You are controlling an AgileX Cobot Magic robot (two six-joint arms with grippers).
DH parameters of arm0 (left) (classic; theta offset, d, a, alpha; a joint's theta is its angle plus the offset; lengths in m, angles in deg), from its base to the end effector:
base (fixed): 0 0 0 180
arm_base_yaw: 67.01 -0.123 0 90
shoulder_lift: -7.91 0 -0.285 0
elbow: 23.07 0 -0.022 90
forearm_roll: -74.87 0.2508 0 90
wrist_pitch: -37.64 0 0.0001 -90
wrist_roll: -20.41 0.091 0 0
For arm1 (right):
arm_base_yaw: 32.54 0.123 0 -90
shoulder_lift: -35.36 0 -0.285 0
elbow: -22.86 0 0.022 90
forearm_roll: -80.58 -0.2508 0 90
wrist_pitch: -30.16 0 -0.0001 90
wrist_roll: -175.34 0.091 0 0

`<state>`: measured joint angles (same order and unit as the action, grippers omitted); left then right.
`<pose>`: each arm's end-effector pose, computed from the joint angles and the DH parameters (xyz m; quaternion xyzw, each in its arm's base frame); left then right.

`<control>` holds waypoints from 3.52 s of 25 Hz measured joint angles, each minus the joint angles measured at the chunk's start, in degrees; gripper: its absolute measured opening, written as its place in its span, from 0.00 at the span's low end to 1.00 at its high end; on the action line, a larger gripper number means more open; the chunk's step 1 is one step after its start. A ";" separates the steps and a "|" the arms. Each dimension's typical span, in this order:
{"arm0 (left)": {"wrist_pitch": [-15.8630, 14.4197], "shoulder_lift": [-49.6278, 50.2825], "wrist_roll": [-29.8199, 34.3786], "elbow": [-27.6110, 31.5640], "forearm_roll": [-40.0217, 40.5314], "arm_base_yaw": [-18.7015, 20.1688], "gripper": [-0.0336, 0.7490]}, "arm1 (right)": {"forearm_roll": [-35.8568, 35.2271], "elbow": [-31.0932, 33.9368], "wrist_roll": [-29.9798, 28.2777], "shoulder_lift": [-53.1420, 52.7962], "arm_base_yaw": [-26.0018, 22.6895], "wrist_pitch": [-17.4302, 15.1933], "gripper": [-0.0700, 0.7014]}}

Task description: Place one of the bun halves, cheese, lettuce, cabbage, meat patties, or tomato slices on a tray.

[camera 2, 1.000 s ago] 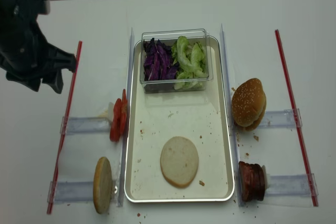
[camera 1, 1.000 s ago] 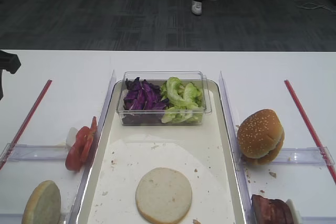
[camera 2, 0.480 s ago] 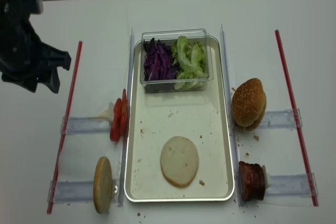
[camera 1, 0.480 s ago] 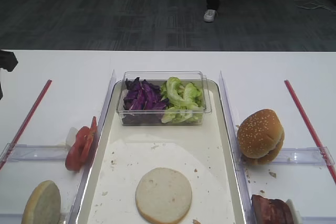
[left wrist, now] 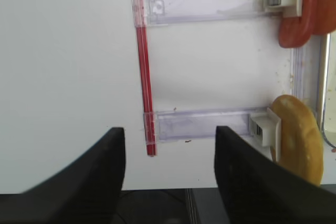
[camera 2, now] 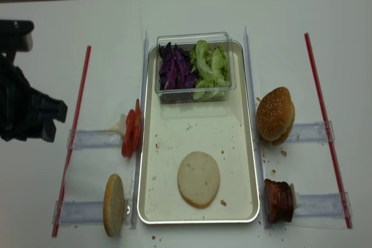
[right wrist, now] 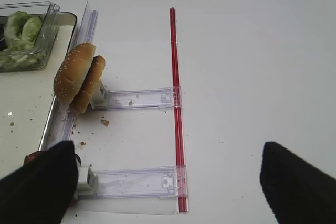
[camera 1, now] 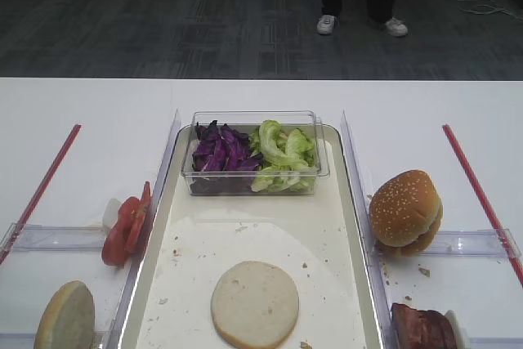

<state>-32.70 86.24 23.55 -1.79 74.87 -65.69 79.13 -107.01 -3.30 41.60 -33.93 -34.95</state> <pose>0.2090 -0.0048 0.2923 0.0388 0.9954 0.0014 0.0876 -0.0091 0.0023 0.2636 0.0200 0.8721 0.0125 0.4887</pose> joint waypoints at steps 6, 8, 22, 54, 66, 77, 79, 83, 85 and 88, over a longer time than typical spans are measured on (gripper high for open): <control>0.83 -8.52 0.00 6.23 -0.66 -0.09 0.51 | 0.00 0.00 0.00 0.00 0.00 0.00 0.99; 1.43 -11.18 0.00 8.56 -0.99 -0.09 0.51 | 0.00 0.00 0.00 0.00 0.00 0.00 0.99; 4.90 -30.09 -1.14 26.40 -0.99 -0.12 0.51 | 0.00 0.00 0.00 0.00 0.00 0.00 0.99; 2.68 -67.02 -1.41 28.01 -0.99 -0.12 0.51 | 0.00 0.00 -0.10 0.00 0.00 0.00 0.99; 2.36 -71.41 -3.45 28.01 -0.99 -0.12 0.51 | 0.00 0.00 -0.10 0.00 0.00 0.00 0.99; 2.36 -71.48 -4.59 28.01 0.00 -0.12 0.51 | 0.00 0.00 -0.10 0.00 0.00 0.00 0.99; 2.36 -71.48 -4.59 28.01 0.00 -0.12 0.51 | 0.00 0.00 -0.10 0.00 0.00 0.00 0.99; 2.36 -71.48 -4.68 28.01 0.00 -0.12 0.51 | 0.00 0.00 -0.10 0.00 0.00 0.00 0.99; 2.36 -71.48 -5.07 28.01 0.00 -0.12 0.51 | 0.00 0.00 -0.10 0.00 0.00 0.00 0.99; 2.36 -71.48 -5.77 28.01 0.00 -0.12 0.51 | 0.00 0.00 -0.10 0.00 0.00 0.00 0.99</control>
<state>-30.33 14.75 17.79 26.22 74.87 -65.81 79.13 -107.01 -3.40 41.60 -33.93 -34.95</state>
